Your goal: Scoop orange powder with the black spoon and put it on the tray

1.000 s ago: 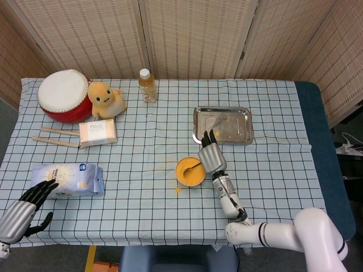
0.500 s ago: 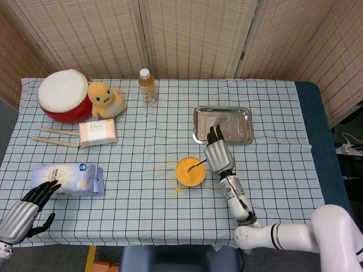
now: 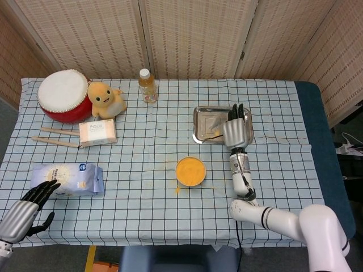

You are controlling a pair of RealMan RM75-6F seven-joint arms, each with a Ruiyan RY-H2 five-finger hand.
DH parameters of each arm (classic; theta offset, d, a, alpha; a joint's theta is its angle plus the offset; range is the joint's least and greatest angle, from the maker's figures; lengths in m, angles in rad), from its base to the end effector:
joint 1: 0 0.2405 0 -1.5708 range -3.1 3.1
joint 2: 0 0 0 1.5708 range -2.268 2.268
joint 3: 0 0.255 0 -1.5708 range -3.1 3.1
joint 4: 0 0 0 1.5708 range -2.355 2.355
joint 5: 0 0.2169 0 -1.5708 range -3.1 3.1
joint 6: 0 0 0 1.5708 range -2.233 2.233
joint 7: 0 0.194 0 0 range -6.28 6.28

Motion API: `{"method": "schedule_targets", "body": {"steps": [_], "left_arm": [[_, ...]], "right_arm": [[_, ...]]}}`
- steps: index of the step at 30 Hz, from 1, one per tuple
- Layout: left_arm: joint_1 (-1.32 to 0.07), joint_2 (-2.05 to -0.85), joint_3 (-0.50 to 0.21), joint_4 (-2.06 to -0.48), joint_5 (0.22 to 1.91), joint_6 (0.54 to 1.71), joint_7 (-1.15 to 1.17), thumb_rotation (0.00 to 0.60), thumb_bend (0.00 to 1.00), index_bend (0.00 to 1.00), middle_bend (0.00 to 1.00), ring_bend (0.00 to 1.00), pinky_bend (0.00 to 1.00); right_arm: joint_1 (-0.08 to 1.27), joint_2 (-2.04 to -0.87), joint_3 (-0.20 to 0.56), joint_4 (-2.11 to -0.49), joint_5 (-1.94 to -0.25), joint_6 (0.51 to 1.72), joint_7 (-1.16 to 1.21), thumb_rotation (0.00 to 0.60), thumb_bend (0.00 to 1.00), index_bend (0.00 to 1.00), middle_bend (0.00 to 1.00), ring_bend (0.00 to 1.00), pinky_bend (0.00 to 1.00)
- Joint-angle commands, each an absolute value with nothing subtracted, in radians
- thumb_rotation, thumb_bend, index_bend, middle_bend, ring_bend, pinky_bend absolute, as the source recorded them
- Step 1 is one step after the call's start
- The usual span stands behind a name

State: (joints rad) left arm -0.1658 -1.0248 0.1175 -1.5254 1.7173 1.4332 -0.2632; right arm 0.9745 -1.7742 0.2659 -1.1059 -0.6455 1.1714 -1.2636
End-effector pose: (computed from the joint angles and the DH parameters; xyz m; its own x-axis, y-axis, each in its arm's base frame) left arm -0.3100 0.2142 0.1375 0.3638 0.2241 0.9041 0.9205 -0.2350 -0.3122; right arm -0.1354 -0.4766 -0.0220 0.9328 -0.0394 0.3581 -0.3594 -0.0300 0.9327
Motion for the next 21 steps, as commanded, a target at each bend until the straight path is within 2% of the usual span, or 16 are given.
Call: {"method": "schedule_targets", "body": {"steps": [1, 3, 8, 9, 10, 11, 12, 13, 16, 19, 21], "left_arm": [[-0.167, -1.028, 0.114, -1.523, 1.711, 1.43, -0.259, 0.6, 0.5, 0.0, 0.0, 0.0, 0.14], [-0.168, -1.029, 0.113, -1.521, 1.704, 1.423, -0.256, 0.6, 0.5, 0.0, 0.0, 0.0, 0.14], [-0.172, -1.032, 0.105, -1.517, 1.682, 1.406, -0.256, 0.6, 0.5, 0.0, 0.0, 0.0, 0.14], [-0.172, -1.033, 0.104, -1.516, 1.68, 1.406, -0.255, 0.6, 0.5, 0.0, 0.0, 0.0, 0.14], [-0.173, -1.035, 0.103, -1.515, 1.678, 1.404, -0.252, 0.6, 0.5, 0.0, 0.0, 0.0, 0.14], [-0.174, -1.037, 0.102, -1.514, 1.676, 1.401, -0.25, 0.6, 0.5, 0.0, 0.0, 0.0, 0.14], [-0.175, -1.038, 0.101, -1.513, 1.674, 1.398, -0.249, 0.6, 0.5, 0.0, 0.0, 0.0, 0.14], [-0.177, -1.04, 0.101, -1.512, 1.671, 1.392, -0.247, 0.6, 0.5, 0.0, 0.0, 0.0, 0.14], [-0.18, -1.043, 0.1, -1.513, 1.666, 1.381, -0.242, 0.6, 0.5, 0.0, 0.0, 0.0, 0.14], [-0.181, -1.044, 0.102, -1.514, 1.67, 1.38, -0.238, 0.6, 0.5, 0.0, 0.0, 0.0, 0.14], [-0.18, -1.043, 0.102, -1.516, 1.674, 1.385, -0.237, 0.6, 0.5, 0.0, 0.0, 0.0, 0.14]], "right_arm": [[1.053, -1.91, 0.332, -0.833, -0.552, 1.037, -1.264, 0.6, 0.85, 0.91, 0.19, 0.0, 0.07], [1.071, -1.949, 0.347, -0.742, -0.529, 0.996, -1.265, 0.6, 0.85, 0.86, 0.19, 0.0, 0.07], [1.115, -2.042, 0.391, -0.515, -0.502, 0.886, -1.237, 0.6, 0.85, 0.66, 0.19, 0.0, 0.07], [1.122, -2.055, 0.399, -0.483, -0.5, 0.866, -1.228, 0.6, 0.85, 0.57, 0.18, 0.0, 0.07], [1.129, -2.07, 0.411, -0.447, -0.495, 0.838, -1.221, 0.6, 0.84, 0.41, 0.15, 0.0, 0.07], [1.134, -2.079, 0.42, -0.424, -0.492, 0.819, -1.218, 0.6, 0.82, 0.3, 0.13, 0.0, 0.06], [1.138, -2.085, 0.429, -0.407, -0.49, 0.802, -1.211, 0.6, 0.75, 0.15, 0.07, 0.0, 0.05], [1.142, -2.089, 0.439, -0.391, -0.489, 0.783, -1.201, 0.6, 0.63, 0.03, 0.02, 0.0, 0.03], [1.142, -2.08, 0.466, -0.394, -0.484, 0.758, -1.178, 0.6, 0.36, 0.0, 0.0, 0.0, 0.01], [1.118, -2.028, 0.485, -0.471, -0.491, 0.775, -1.153, 0.6, 0.3, 0.0, 0.0, 0.0, 0.0], [1.077, -1.955, 0.487, -0.606, -0.513, 0.832, -1.121, 0.6, 0.29, 0.0, 0.0, 0.0, 0.0]]}}
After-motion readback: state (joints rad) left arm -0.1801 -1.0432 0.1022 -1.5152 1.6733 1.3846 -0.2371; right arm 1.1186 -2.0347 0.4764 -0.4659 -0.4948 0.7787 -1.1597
